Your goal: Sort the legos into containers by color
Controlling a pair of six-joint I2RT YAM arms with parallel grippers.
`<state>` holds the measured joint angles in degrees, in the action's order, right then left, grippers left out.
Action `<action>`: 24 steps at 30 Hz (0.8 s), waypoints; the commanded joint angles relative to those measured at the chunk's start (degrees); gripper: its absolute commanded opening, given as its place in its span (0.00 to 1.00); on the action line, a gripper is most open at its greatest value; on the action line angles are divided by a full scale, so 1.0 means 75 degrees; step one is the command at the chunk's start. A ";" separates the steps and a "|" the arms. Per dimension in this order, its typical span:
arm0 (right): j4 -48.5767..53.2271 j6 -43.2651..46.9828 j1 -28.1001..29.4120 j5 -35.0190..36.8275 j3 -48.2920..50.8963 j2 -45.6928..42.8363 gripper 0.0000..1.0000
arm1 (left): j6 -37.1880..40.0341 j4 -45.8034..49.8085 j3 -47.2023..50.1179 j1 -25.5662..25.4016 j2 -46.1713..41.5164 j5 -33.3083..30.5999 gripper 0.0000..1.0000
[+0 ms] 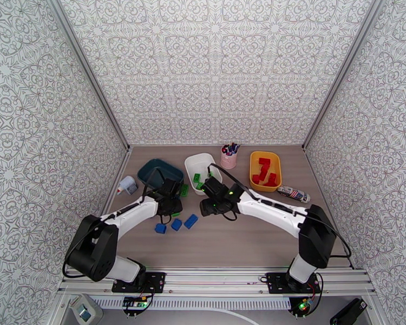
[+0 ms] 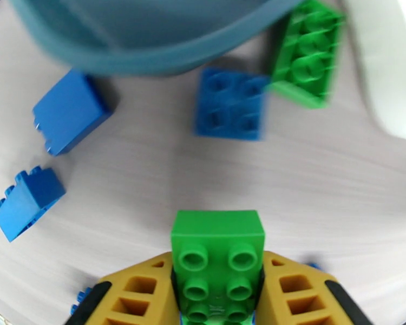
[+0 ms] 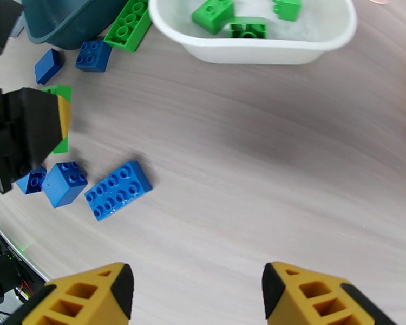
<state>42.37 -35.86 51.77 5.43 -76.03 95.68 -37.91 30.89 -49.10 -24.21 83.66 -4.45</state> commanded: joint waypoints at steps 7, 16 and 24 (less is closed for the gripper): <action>-0.0468 -0.0424 -0.0686 -0.0002 0.1110 -0.1224 0.67 | 0.0226 -0.0305 -0.0792 -0.0124 -0.0502 0.1283 0.20; -0.0427 -0.0700 -0.0878 0.0045 0.1945 -0.2267 0.67 | 0.0300 -0.0876 -0.2532 -0.0066 0.0590 0.1862 0.24; -0.0238 -0.0908 -0.0882 0.0099 0.2269 -0.2691 0.68 | 0.0480 -0.0713 -0.4570 -0.0042 0.2597 0.1861 0.43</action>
<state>39.48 -41.21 45.43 5.39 -60.40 77.03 -35.68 25.02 -79.44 -24.91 100.05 8.86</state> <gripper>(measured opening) 0.679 0.407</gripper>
